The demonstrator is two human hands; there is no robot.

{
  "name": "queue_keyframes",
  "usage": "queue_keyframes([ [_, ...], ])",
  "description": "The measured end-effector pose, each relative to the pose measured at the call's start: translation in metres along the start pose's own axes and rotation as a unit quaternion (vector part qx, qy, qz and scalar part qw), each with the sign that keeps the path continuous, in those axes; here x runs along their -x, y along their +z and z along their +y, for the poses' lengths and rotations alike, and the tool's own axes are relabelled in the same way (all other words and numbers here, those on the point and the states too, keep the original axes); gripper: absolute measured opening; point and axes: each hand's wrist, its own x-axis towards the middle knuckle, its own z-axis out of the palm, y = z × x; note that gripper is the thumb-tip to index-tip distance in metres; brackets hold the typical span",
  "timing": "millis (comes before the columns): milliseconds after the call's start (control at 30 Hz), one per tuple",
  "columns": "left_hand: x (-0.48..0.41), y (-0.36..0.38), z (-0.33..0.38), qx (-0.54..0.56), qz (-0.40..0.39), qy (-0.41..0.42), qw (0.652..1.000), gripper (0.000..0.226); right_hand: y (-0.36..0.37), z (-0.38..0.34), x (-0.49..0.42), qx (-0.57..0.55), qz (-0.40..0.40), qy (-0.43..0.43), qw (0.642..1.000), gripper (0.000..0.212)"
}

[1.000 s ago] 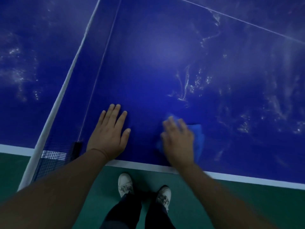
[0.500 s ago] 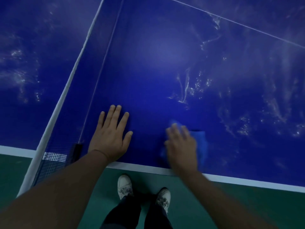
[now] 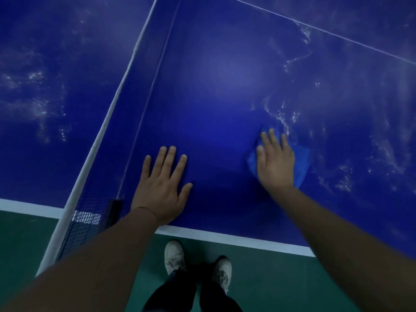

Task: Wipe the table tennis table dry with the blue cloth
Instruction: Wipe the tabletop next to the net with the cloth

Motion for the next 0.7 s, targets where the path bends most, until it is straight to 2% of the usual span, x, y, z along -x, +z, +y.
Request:
queue_keyframes([
  [67, -0.001, -0.001, 0.001, -0.003, -0.006, 0.001, 1.000, 0.074, 0.010, -0.024, 0.042, 0.018, 0.004, -0.098, 0.995, 0.054],
  [133, -0.001, -0.003, 0.002, -0.003, -0.008, 0.003, 1.000, 0.074, 0.018, -0.045, 0.062, 0.004, -0.026, -0.182, 0.983, 0.052],
  [233, -0.004, -0.006, 0.001, 0.006, -0.003, 0.004, 1.000, 0.072, 0.020, -0.040, 0.013, 0.008, -0.034, -0.212, 0.977, 0.053],
  [267, -0.006, -0.007, 0.001, 0.012, 0.002, 0.001, 1.000, 0.071, 0.019, -0.026, -0.014, 0.042, -0.026, -0.193, 0.980, 0.056],
  [333, -0.010, -0.010, 0.002, 0.024, 0.015, -0.009, 1.000, 0.069, 0.011, 0.018, -0.063, 0.064, -0.022, -0.054, 0.996, 0.064],
  [400, -0.018, -0.013, 0.005, 0.030, 0.024, -0.014, 0.999, 0.068, -0.001, 0.052, -0.073, 0.011, -0.002, 0.092, 0.996, 0.059],
  [433, -0.022, -0.013, 0.007, 0.030, 0.029, -0.017, 0.999, 0.068, -0.005, 0.055, -0.063, -0.005, 0.016, 0.111, 0.994, 0.056],
  [467, -0.026, -0.012, 0.008, 0.029, 0.032, -0.020, 0.999, 0.068, -0.005, 0.048, -0.046, -0.006, 0.043, 0.090, 0.995, 0.054],
  [533, -0.034, -0.011, 0.012, 0.024, 0.030, -0.029, 0.999, 0.067, 0.001, 0.025, -0.010, 0.004, 0.073, -0.048, 0.996, 0.049],
  [600, -0.044, -0.010, 0.016, 0.017, 0.029, -0.039, 0.999, 0.068, 0.013, -0.010, 0.008, 0.028, 0.030, -0.198, 0.979, 0.049],
  [667, -0.055, -0.010, 0.022, 0.014, 0.034, -0.045, 0.998, 0.068, 0.016, -0.048, 0.001, 0.001, -0.032, -0.250, 0.968, 0.051],
  [700, -0.061, -0.010, 0.025, 0.014, 0.039, -0.046, 0.998, 0.068, 0.016, -0.065, -0.013, -0.021, -0.034, -0.259, 0.965, 0.052],
])
